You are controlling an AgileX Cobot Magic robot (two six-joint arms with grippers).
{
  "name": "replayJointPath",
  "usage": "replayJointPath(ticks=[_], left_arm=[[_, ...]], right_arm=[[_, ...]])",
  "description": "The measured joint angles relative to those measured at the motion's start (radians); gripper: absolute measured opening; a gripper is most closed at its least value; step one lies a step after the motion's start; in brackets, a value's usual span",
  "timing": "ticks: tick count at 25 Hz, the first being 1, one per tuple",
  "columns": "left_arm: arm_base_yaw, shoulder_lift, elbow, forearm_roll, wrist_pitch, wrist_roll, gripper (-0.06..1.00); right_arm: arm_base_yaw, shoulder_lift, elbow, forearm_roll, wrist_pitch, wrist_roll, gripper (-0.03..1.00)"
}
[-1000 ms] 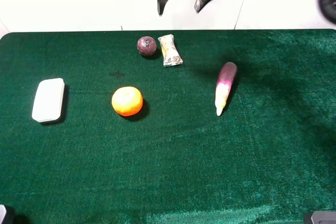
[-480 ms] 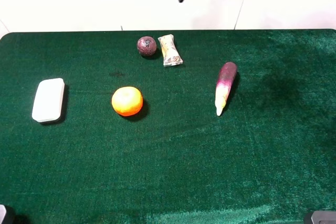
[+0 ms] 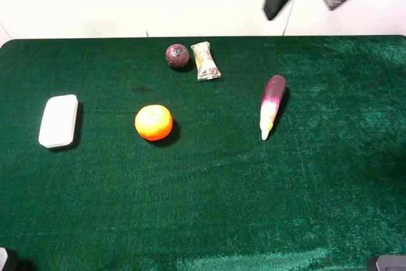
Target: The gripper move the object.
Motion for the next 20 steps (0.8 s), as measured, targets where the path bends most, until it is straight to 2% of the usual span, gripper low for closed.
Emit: replayJointPath(ticks=[20], left_arm=[[0.0, 0.0, 0.0, 0.0, 0.0, 0.0, 0.9]], right_arm=[[0.0, -0.655, 0.396, -0.001, 0.004, 0.0, 0.69]])
